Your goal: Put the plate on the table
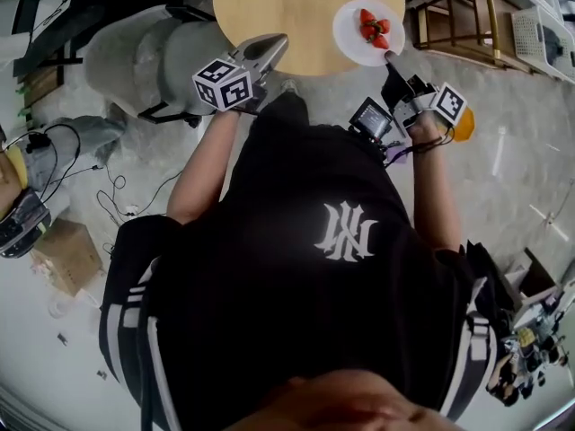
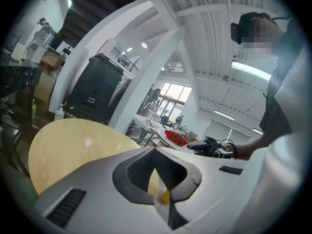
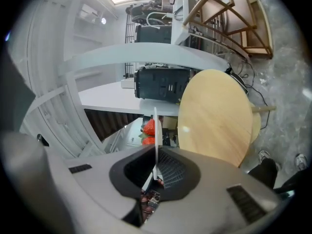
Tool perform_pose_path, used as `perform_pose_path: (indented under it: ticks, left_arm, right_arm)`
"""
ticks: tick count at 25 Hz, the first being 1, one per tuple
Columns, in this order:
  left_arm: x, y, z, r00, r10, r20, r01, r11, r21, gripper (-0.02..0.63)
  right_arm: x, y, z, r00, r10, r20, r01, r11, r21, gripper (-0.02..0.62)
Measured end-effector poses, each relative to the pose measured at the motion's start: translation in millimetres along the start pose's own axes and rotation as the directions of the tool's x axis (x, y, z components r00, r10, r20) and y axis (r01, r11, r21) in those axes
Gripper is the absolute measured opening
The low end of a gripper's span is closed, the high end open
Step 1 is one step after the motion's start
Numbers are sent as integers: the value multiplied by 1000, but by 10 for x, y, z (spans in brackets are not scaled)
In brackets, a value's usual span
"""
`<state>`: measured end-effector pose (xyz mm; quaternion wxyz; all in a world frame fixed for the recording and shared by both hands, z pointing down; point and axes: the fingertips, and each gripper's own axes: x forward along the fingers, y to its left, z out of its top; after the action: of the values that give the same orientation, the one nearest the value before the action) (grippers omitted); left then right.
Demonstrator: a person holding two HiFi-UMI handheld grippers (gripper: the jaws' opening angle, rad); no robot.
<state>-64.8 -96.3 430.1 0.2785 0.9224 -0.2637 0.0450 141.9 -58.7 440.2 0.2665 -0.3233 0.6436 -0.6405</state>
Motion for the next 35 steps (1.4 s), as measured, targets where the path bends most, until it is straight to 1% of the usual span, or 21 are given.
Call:
perform_pose_path:
  ticks: [5, 7, 11, 14, 17, 20, 24, 27, 35]
  left_arm:
    - [133, 4, 66, 999, -51, -9, 52, 999, 11, 2]
    - [133, 216, 210, 998, -67, -9, 67, 998, -2, 2]
    - [173, 845, 450, 996, -86, -13, 85, 996, -41, 2]
    - [178, 1027, 453, 996, -87, -22, 85, 995, -56, 2]
    - [251, 1056, 393, 995, -95, -43, 92, 994, -61, 2]
    - [350, 1003, 390, 995, -96, -36, 94, 994, -61, 2]
    - [452, 961, 449, 998, -66, -17, 65, 996, -60, 2]
    - [487, 937, 510, 999, -45, 0, 45, 997, -65, 2]
    - [565, 988, 532, 1000, -6, -7, 6, 997, -72, 2]
  right_arm:
    - [28, 44, 0, 1000, -12, 5, 12, 1000, -17, 17]
    - [279, 112, 15, 1000, -18, 10, 18, 1000, -13, 15]
    - [899, 90, 167, 998, -50, 28, 50, 999, 4, 17]
    - [1030, 91, 235, 998, -54, 39, 54, 999, 8, 17]
    - [1040, 107, 301, 998, -55, 38, 54, 998, 8, 17]
    - [1056, 83, 364, 998, -58, 22, 58, 998, 1, 17]
    - [1138, 79, 453, 1000, -28, -5, 28, 1000, 10, 17]
    - [1209, 30, 481, 998, -28, -49, 28, 999, 15, 16]
    - [1344, -32, 543, 995, -15, -98, 19, 999, 35, 17]
